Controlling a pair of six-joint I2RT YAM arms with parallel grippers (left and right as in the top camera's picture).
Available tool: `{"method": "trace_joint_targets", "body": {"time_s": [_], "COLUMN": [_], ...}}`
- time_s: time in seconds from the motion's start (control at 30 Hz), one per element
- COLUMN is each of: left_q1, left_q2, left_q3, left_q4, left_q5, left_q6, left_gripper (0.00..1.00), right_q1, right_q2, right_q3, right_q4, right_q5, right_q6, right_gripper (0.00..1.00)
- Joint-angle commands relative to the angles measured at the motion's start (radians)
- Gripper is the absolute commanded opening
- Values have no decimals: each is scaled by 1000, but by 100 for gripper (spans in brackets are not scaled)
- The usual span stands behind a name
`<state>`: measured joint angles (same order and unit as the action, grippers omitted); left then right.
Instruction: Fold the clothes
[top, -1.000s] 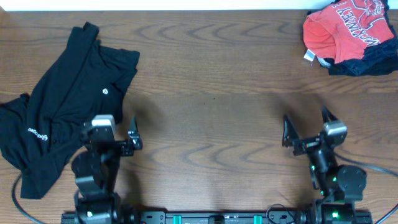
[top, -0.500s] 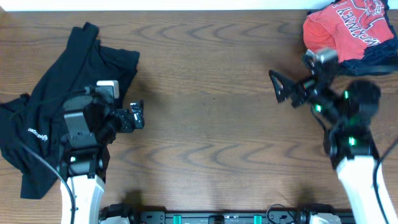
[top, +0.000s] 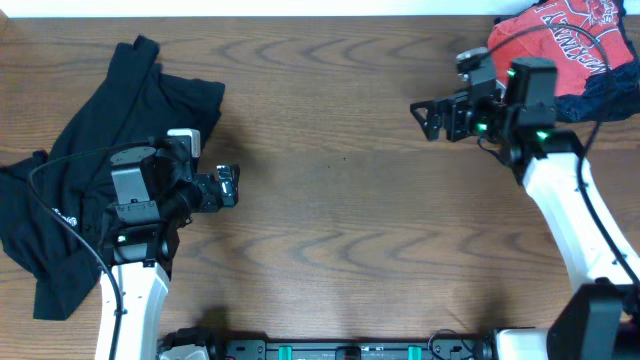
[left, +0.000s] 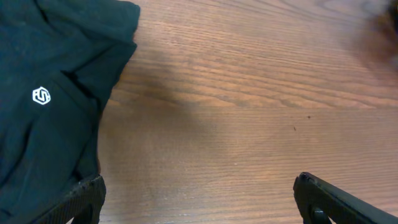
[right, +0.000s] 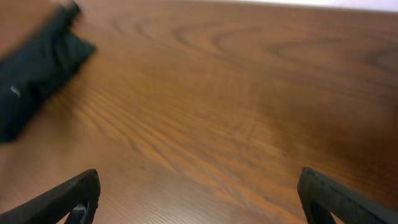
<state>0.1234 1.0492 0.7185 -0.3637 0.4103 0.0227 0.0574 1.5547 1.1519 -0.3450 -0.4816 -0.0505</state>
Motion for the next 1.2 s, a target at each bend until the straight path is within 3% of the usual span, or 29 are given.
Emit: {"method": "trace_joint_targets", "body": {"time_s": [0.0, 0.13, 0.43, 0.7, 1.17], "left_q1": [7, 50, 263, 425, 500], "left_q2": [4, 31, 136, 260, 447], "left_q3": [21, 21, 21, 21, 21], "left_q4": [-14, -48, -59, 27, 124], "left_q5": [-86, -230, -239, -245, -335], "left_q6": [-55, -103, -175, -181, -121], "left_gripper": [98, 98, 98, 98, 98], "right_q1": [49, 97, 145, 147, 147], "right_q2": [43, 76, 79, 79, 79], "right_q3": [63, 80, 80, 80, 80], "right_q4": [-56, -89, -29, -42, -55], "right_q5": [173, 249, 168, 163, 163], "right_q6": [-116, -144, -76, -77, -77], "right_gripper": [99, 99, 99, 99, 99]}}
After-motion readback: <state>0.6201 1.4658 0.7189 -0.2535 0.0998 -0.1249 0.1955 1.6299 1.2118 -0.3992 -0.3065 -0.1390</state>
